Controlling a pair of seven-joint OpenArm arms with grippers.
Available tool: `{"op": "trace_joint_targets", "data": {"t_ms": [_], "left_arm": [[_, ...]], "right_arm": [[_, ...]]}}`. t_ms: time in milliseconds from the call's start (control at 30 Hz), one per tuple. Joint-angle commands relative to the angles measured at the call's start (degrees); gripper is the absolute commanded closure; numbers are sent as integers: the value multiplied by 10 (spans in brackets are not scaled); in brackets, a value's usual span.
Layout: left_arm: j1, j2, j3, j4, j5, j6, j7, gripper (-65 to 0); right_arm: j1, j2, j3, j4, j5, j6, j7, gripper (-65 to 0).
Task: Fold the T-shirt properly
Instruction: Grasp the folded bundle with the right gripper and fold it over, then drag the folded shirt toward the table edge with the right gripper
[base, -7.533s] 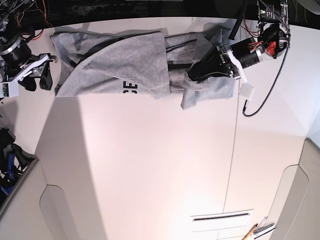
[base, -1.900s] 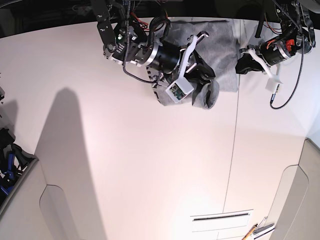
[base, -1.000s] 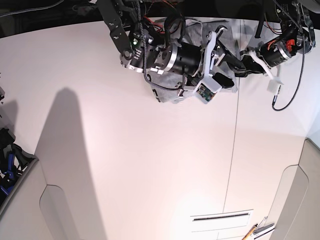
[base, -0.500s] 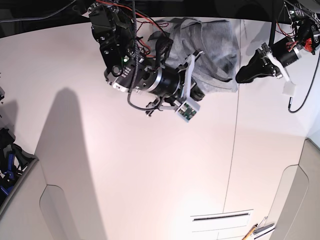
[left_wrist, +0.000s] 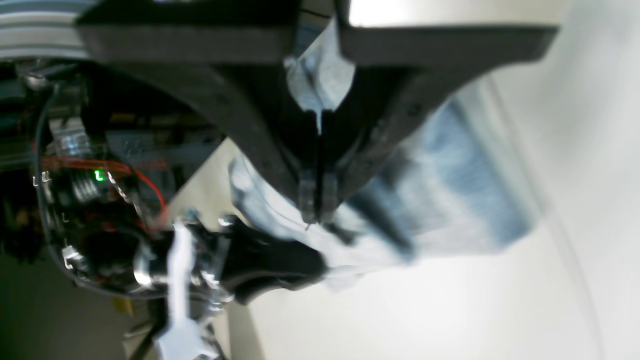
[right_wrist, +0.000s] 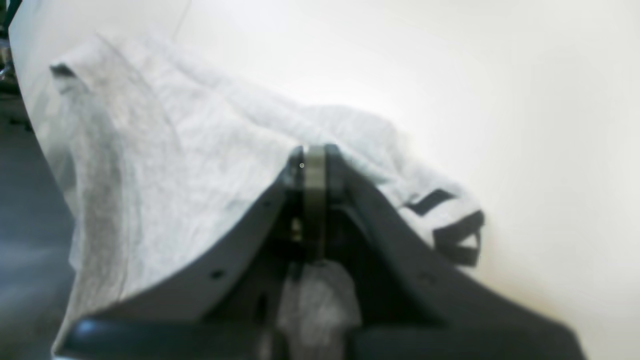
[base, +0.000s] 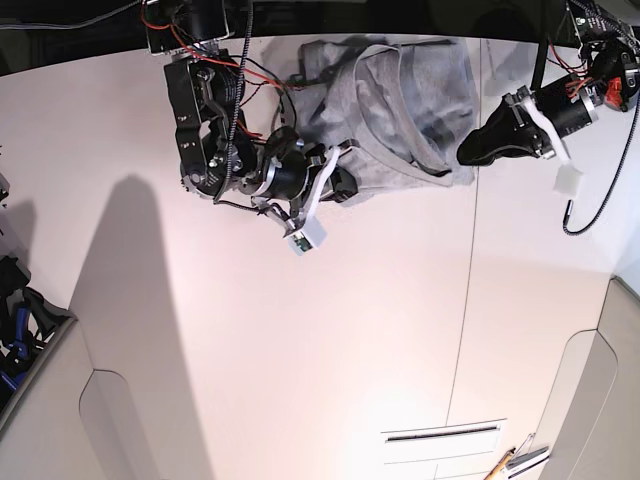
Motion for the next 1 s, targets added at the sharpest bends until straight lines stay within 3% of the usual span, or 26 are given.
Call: {"op": "trace_joint_targets", "data": {"t_ms": [0,200,367,567,767,967], "left_arm": [[1,-8,3,16,-16,-5,-7,0],[0,-8,13,19,-16,-5,-8,0],[0,-8,13,18,-16,-5,-10,0],[0,-8,13,18,-16,-5,-10,0],[0,-8,13,18,-16,-5,-15,0],[-13,-19,13,18,-16,-5,-19,0]], "right_arm": [[7,-3,3,6,-4,-4,2,0],[6,-3,27,7,-50,-78,2,0],[4,-3,89,7,-60,-108,2,0],[2,-3,208,23,-59,-124,0,0],[-29,-2,357,95,-8,-147,-2,0],[-53,35,483,138,37,-154,-1,0]]}}
